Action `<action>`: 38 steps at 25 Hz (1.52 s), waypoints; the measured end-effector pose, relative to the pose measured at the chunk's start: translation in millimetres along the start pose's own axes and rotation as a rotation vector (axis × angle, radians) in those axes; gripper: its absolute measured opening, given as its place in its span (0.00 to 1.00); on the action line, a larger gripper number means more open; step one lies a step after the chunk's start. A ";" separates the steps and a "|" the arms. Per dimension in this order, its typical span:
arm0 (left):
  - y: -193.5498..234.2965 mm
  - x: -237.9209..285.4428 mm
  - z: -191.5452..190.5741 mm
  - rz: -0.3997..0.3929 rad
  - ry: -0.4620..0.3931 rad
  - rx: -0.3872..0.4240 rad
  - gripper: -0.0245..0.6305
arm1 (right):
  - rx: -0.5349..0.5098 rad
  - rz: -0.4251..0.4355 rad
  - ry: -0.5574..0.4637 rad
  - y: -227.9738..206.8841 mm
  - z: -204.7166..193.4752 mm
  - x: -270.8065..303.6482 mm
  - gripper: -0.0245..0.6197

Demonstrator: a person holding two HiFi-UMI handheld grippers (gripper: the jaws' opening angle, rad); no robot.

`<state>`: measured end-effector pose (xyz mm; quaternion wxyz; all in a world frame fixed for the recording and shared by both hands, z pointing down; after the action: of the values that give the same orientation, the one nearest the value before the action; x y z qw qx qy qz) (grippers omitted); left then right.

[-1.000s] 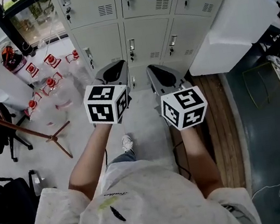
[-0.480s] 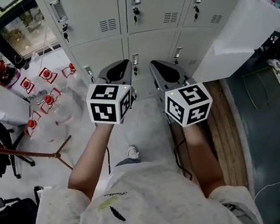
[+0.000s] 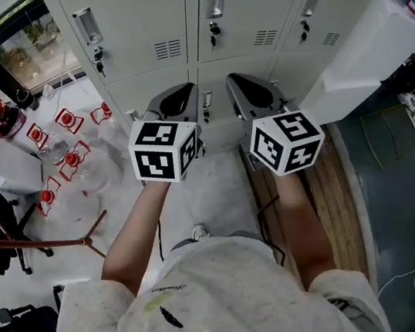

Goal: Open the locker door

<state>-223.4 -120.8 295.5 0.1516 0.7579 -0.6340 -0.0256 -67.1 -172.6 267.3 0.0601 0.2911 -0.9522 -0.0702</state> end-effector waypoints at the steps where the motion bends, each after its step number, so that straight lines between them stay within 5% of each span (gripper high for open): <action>1: 2.8 2.7 1.3 0.002 -0.003 -0.001 0.05 | -0.003 0.000 -0.004 -2.6 1.6 4.6 0.05; 28: 58.5 119.1 25.0 0.159 -0.037 -0.005 0.05 | -0.034 0.132 -0.122 -104.8 7.9 138.2 0.05; 31: 63.0 124.5 28.7 0.168 -0.044 -0.005 0.05 | -0.043 0.148 -0.125 -109.5 11.5 146.6 0.15; 38: 70.2 133.5 37.1 0.185 -0.060 -0.004 0.05 | -0.073 0.175 -0.119 -114.0 15.4 161.4 0.18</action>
<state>-272.8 -267.9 299.1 0.1360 0.6947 -0.7054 -0.0355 -140.2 -355.5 244.9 0.0198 0.1996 -0.9727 -0.1164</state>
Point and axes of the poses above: the fingertips, and each gripper's own axes: x forward along the fingers, y to its left, z out of its top, the point moved 9 cm from there along -x, backward along the fingers, and after that the axes turned 11 degrees about -x, right-handed, at the moved point
